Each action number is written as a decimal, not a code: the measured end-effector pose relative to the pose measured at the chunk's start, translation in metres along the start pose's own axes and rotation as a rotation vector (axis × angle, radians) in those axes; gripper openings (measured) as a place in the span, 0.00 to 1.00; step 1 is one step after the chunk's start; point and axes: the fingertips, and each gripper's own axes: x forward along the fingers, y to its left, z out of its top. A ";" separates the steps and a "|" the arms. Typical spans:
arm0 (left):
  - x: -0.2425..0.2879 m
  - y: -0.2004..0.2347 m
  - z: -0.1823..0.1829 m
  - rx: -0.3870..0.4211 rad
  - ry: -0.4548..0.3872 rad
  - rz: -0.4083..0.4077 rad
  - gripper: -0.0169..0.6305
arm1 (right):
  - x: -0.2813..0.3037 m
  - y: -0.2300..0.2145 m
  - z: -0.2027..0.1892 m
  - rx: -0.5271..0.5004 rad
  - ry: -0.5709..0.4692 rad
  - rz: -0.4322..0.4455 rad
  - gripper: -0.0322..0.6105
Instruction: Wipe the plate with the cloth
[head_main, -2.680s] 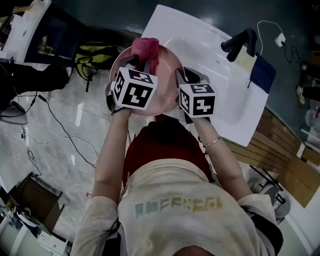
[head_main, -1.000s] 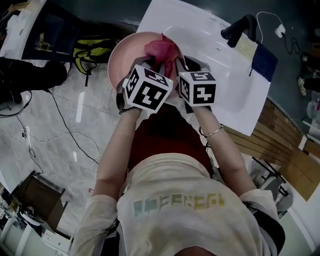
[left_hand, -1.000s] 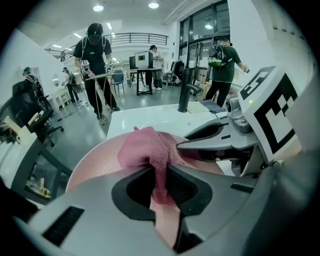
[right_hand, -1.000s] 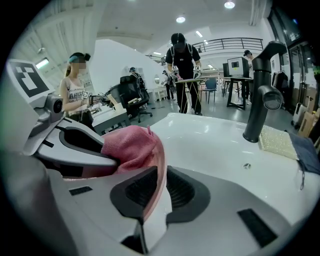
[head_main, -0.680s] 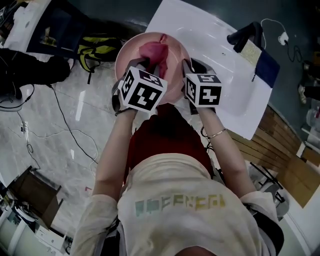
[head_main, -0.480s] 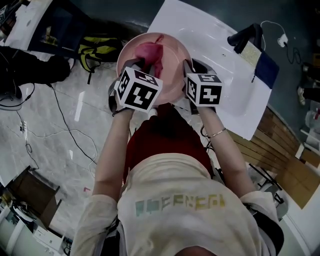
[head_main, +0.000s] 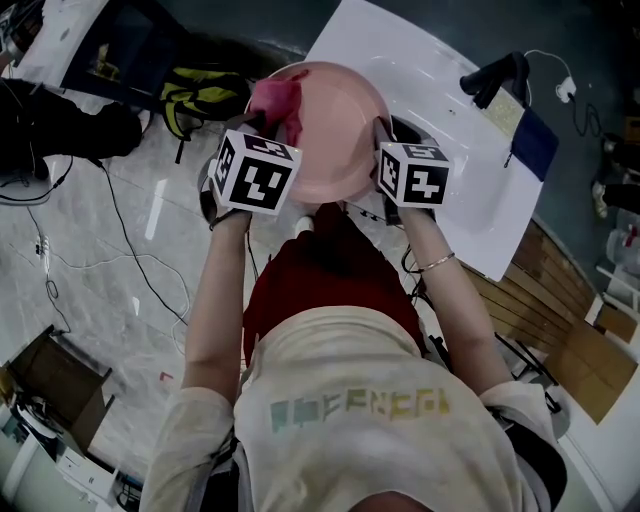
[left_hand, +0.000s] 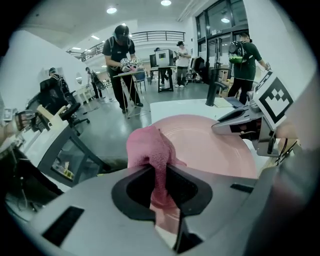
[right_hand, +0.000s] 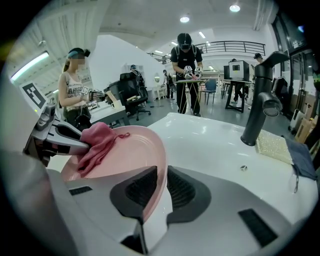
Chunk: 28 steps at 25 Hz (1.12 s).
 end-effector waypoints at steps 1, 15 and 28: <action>-0.003 0.004 -0.002 -0.021 -0.009 0.007 0.13 | 0.000 0.000 0.000 0.000 0.000 0.000 0.17; -0.026 -0.063 0.037 -0.191 -0.181 -0.258 0.13 | -0.002 0.003 -0.001 0.009 -0.007 0.006 0.17; -0.003 -0.133 0.022 -0.109 -0.078 -0.395 0.13 | -0.002 0.001 -0.004 0.015 -0.014 0.005 0.17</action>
